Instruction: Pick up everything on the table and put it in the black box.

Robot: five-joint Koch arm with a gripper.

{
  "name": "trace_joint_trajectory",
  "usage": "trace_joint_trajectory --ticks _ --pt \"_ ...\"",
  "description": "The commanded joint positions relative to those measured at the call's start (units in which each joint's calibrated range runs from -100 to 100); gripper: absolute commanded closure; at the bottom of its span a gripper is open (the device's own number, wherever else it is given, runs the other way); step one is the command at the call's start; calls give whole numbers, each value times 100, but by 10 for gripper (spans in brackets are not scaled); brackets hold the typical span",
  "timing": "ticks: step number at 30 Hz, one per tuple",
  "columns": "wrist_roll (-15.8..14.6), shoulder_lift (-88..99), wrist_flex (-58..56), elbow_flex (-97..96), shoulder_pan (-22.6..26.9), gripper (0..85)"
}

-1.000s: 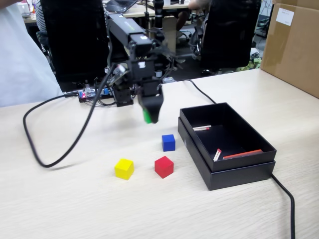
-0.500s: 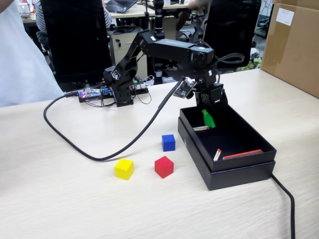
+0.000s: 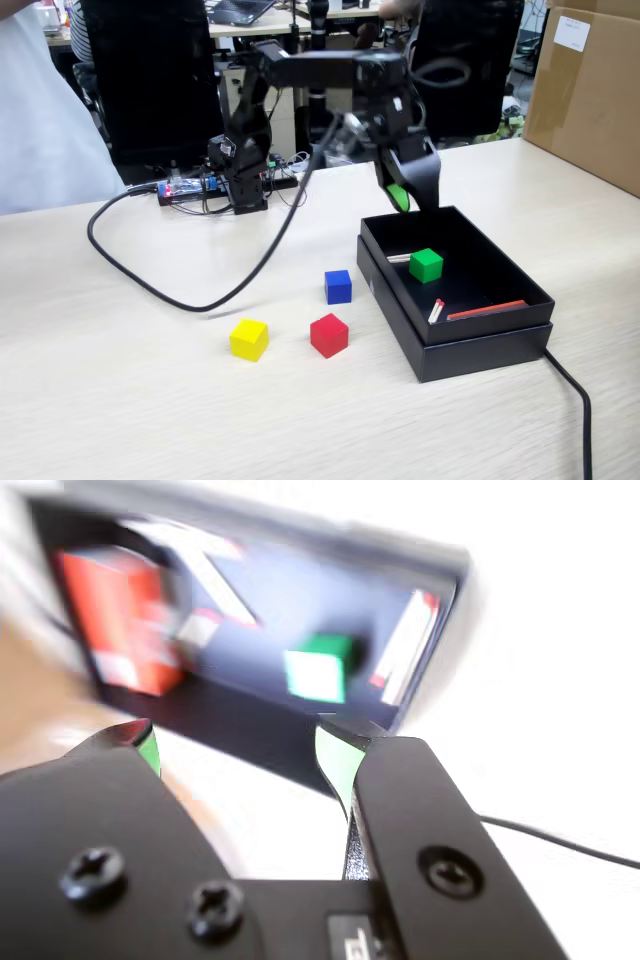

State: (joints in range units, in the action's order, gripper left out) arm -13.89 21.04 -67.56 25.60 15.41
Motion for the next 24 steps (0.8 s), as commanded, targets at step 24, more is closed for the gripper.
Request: trace_joint_trajectory --ticks 24 --pt "1104 -3727 -39 1320 -2183 407"
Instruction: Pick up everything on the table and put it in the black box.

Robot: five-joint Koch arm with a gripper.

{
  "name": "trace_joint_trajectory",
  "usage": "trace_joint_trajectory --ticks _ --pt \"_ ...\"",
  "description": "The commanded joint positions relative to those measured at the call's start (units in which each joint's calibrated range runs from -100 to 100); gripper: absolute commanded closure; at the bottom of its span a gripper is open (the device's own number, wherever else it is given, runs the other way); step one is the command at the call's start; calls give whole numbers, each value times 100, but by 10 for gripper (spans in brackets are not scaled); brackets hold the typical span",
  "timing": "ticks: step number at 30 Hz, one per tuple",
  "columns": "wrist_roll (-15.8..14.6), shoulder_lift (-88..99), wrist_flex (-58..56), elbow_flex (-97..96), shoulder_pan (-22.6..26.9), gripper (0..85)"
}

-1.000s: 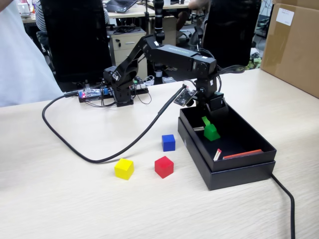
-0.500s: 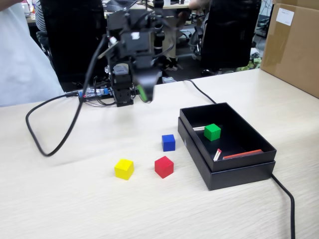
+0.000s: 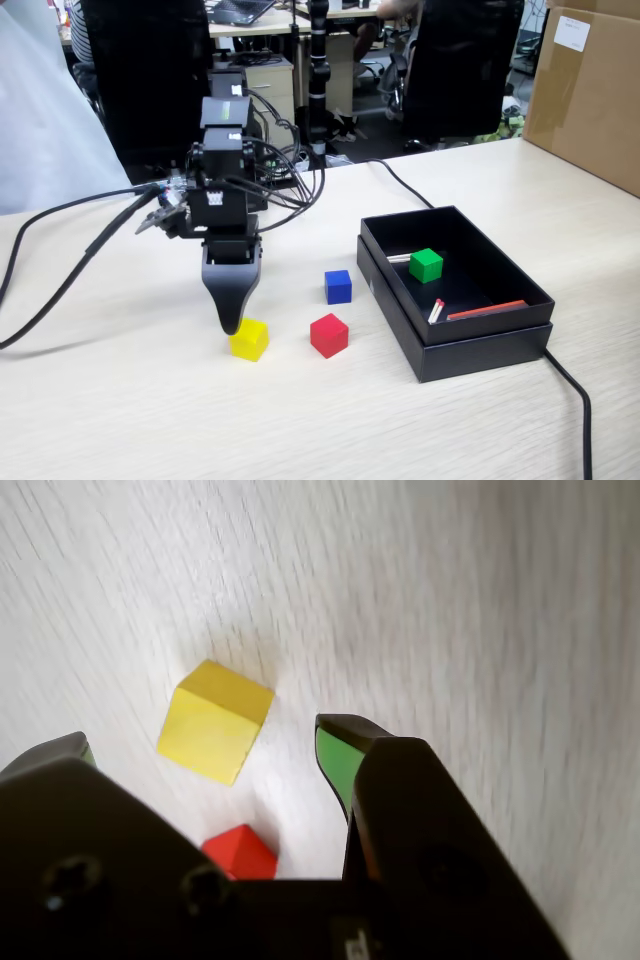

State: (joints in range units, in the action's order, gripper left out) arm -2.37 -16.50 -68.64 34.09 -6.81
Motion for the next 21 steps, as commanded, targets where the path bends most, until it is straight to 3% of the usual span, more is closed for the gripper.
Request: trace_joint_trajectory --ticks 1,11,12,17,21 --pt "-59 -111 69 571 44 410" --pt "-15 -1304 69 1541 63 605" --pt "-15 -1339 69 1532 63 673" --pt "-34 -1281 69 1514 54 801" --pt "-49 -271 61 1169 112 821"
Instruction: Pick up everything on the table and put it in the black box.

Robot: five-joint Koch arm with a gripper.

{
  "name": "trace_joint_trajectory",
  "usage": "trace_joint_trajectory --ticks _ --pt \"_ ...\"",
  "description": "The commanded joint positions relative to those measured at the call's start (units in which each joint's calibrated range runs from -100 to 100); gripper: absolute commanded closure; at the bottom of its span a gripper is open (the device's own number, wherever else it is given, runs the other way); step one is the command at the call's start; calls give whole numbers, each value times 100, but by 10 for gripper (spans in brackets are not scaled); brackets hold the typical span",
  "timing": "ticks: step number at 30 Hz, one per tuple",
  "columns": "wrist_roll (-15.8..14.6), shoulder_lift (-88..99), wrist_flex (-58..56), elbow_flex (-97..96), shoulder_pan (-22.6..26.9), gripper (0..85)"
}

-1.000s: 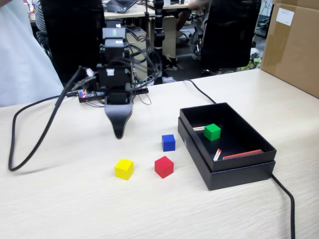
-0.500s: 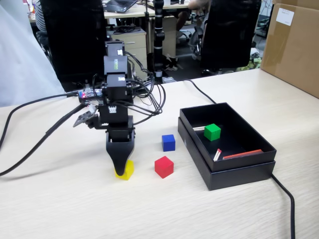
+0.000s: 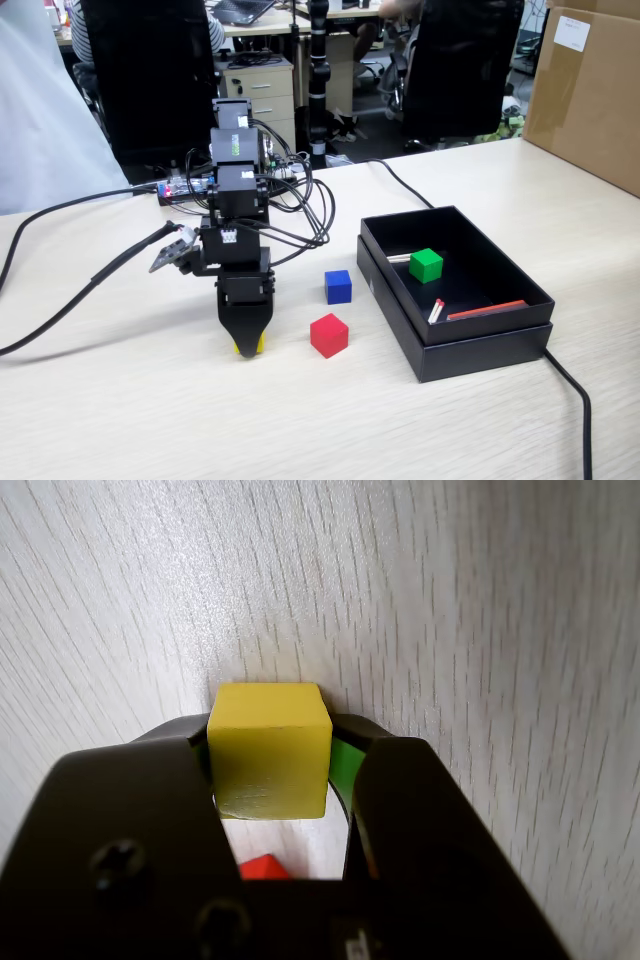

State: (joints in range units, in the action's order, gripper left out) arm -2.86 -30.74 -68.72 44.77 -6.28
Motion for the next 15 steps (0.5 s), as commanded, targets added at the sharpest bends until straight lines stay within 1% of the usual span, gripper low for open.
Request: trace_joint_trajectory --ticks 1,2,4,5,7,8,10,13,15 --pt "0 1497 42 28 93 821" --pt "-20 2323 -61 1 254 821" --pt "-29 3034 -70 -35 444 821" --pt "-59 3711 -70 -35 723 821" --pt "-98 4021 -70 38 1065 819" --pt "-166 4056 -70 192 1431 819" --pt "-249 3860 -70 391 1714 819" --pt "-371 2851 -70 835 2032 819" --pt "-440 2174 -70 1044 2154 818"
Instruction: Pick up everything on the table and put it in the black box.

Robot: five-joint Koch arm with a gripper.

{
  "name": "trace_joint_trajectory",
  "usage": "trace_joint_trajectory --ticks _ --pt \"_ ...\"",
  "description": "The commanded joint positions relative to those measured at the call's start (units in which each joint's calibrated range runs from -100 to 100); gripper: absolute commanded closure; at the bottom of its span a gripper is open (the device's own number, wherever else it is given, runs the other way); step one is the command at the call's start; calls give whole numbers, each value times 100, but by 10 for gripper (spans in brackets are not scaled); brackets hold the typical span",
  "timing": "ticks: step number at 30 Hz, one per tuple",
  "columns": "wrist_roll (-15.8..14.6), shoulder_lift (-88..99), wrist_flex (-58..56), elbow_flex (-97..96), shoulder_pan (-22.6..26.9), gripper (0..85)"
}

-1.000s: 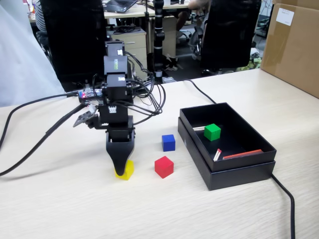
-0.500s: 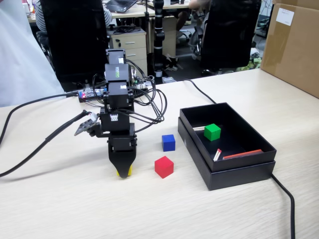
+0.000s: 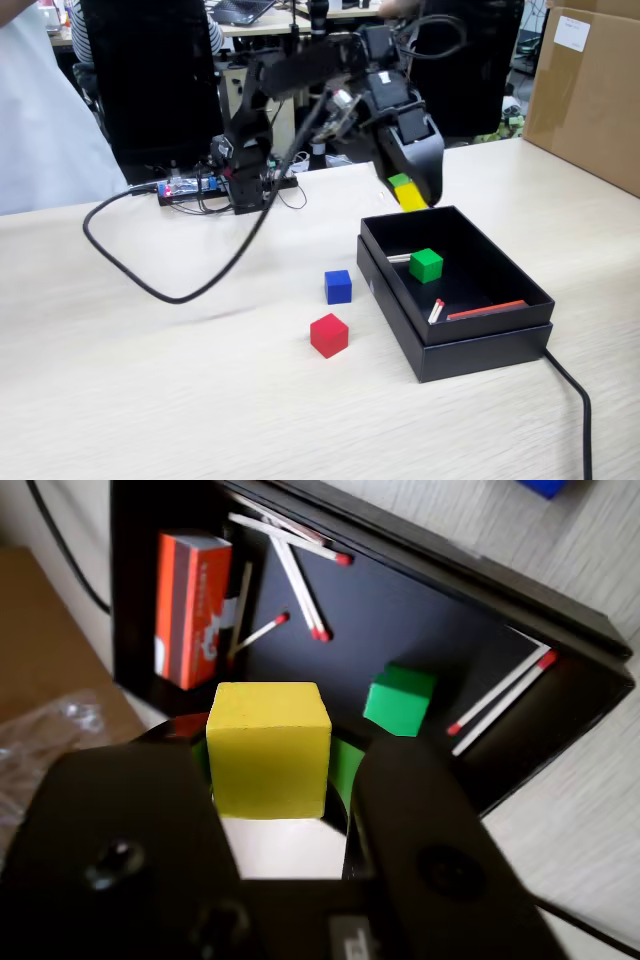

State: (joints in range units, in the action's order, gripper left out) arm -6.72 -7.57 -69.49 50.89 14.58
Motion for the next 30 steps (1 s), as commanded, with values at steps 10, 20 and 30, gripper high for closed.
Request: trace_joint_trajectory --ticks 10,20,30 --pt "-371 -2025 -44 559 127 709" --pt "-347 178 -157 70 -166 495" --pt "313 1601 -157 -429 -1221 471"
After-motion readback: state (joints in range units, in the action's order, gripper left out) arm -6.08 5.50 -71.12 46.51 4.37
